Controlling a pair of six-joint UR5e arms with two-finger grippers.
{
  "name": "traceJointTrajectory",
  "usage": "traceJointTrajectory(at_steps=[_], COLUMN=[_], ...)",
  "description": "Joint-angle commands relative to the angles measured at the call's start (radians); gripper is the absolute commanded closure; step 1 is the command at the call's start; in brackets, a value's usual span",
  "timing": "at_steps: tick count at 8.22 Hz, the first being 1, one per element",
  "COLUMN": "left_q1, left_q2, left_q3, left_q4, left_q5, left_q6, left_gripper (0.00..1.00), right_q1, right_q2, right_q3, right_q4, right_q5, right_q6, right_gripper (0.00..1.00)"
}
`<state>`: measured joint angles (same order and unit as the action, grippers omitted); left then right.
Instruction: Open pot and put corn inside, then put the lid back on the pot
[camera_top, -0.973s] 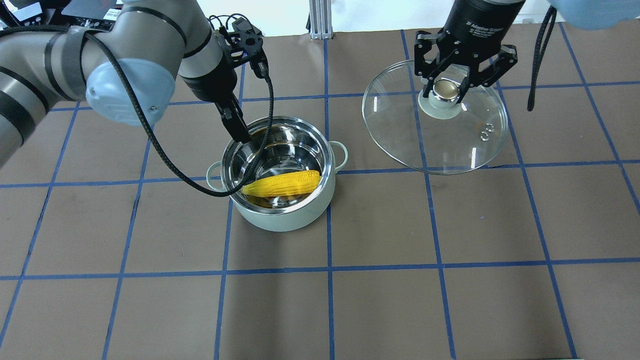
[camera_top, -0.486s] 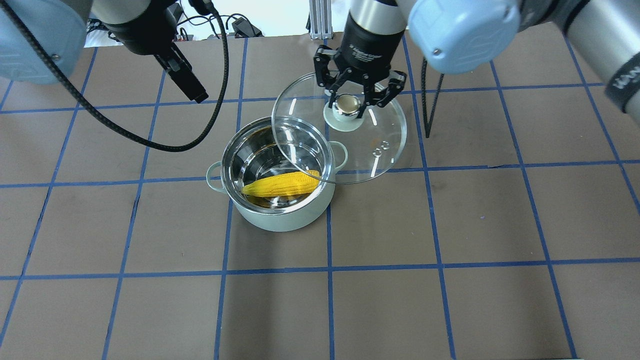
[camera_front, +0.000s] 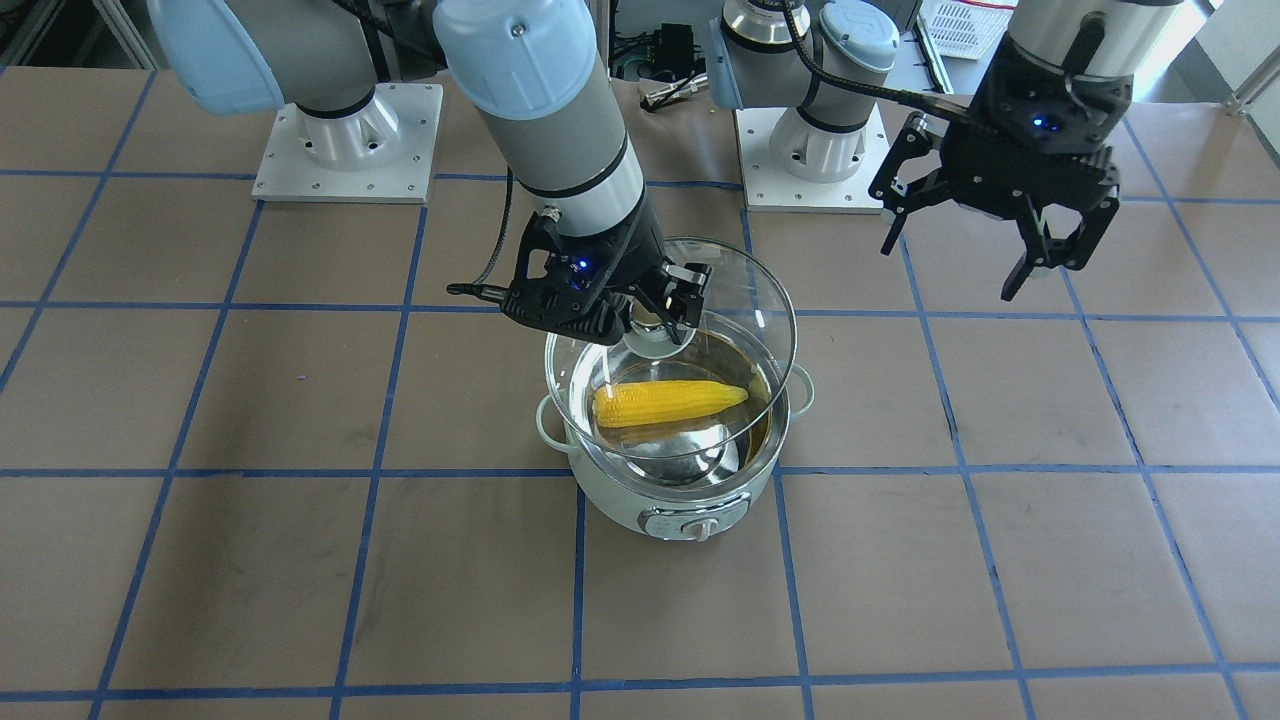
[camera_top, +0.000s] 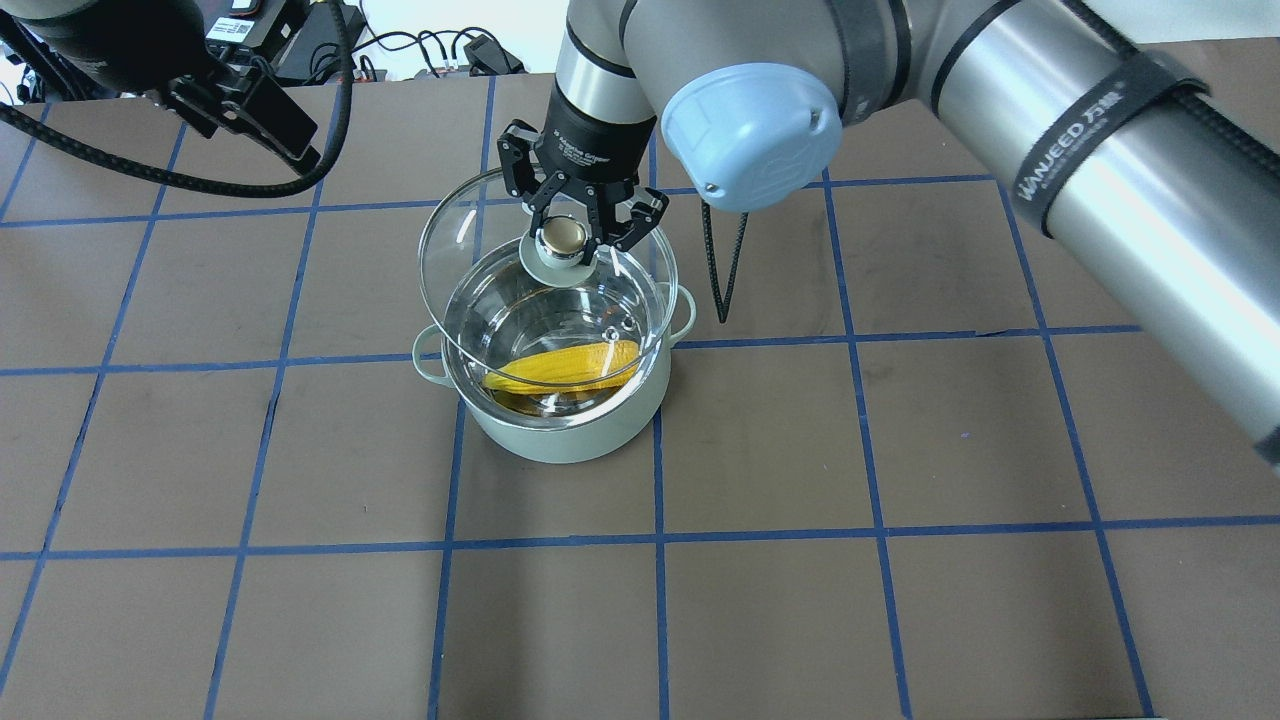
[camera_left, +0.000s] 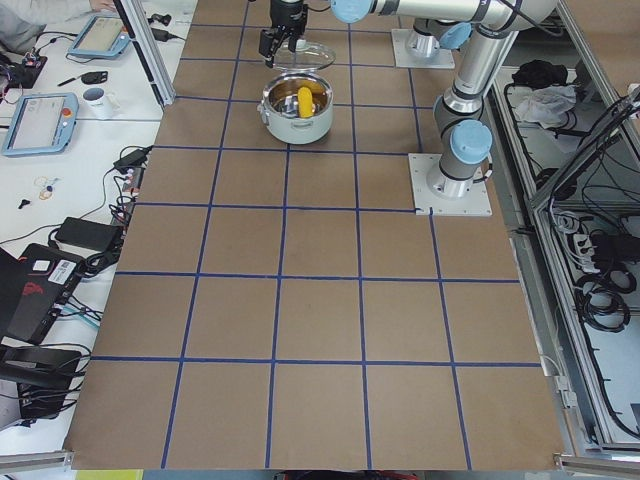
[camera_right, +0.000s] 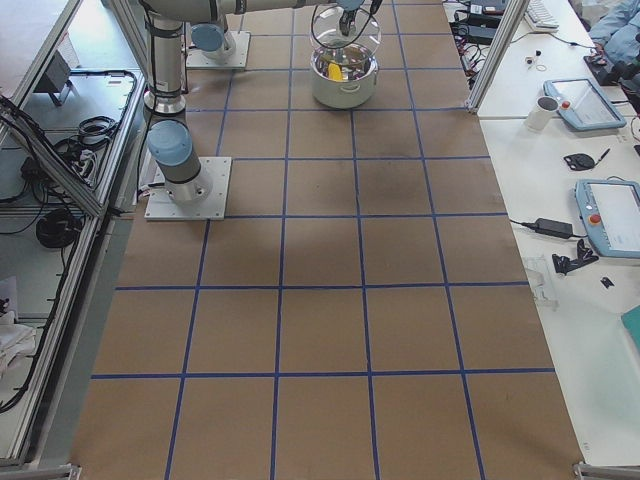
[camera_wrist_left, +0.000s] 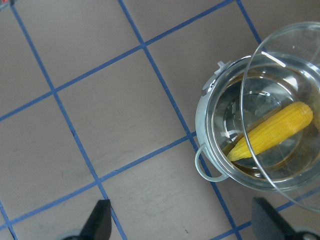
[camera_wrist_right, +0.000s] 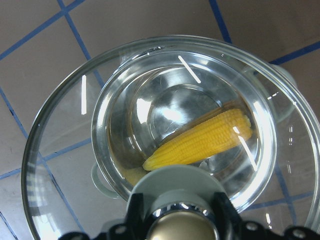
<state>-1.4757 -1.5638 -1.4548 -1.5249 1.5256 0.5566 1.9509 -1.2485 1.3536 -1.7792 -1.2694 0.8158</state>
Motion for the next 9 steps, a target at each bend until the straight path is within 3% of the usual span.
traceJointTrajectory(at_steps=[1,3,5,6,9], left_q1=[0.021,0.02,0.02,0.02,0.018], left_q2=[0.019,0.008,0.001,-0.001,0.001], left_q3=[-0.003,-0.012,-0.007,-0.007,-0.016], left_q4=[-0.023,-0.012,-0.012,-0.008,-0.009], left_q5=[0.027,0.062,0.006,-0.046,-0.035], left_q6=[-0.353,-0.518,-0.641,-0.646,-0.643], left_gripper=[0.0,0.0,0.0,0.0,0.0], right_q1=[0.045,0.048,0.048,0.048,0.048], right_q2=[0.072,0.092,0.109,0.109,0.107], right_q3=[-0.014,-0.013,-0.007,-0.004,0.007], right_q4=[-0.058,-0.072,-0.074,-0.074,-0.068], right_q5=[0.008,0.013,0.013,0.012,-0.005], right_q6=[0.072,0.068,0.063,0.063,0.04], right_gripper=[0.99,0.99,0.99,0.99,0.99])
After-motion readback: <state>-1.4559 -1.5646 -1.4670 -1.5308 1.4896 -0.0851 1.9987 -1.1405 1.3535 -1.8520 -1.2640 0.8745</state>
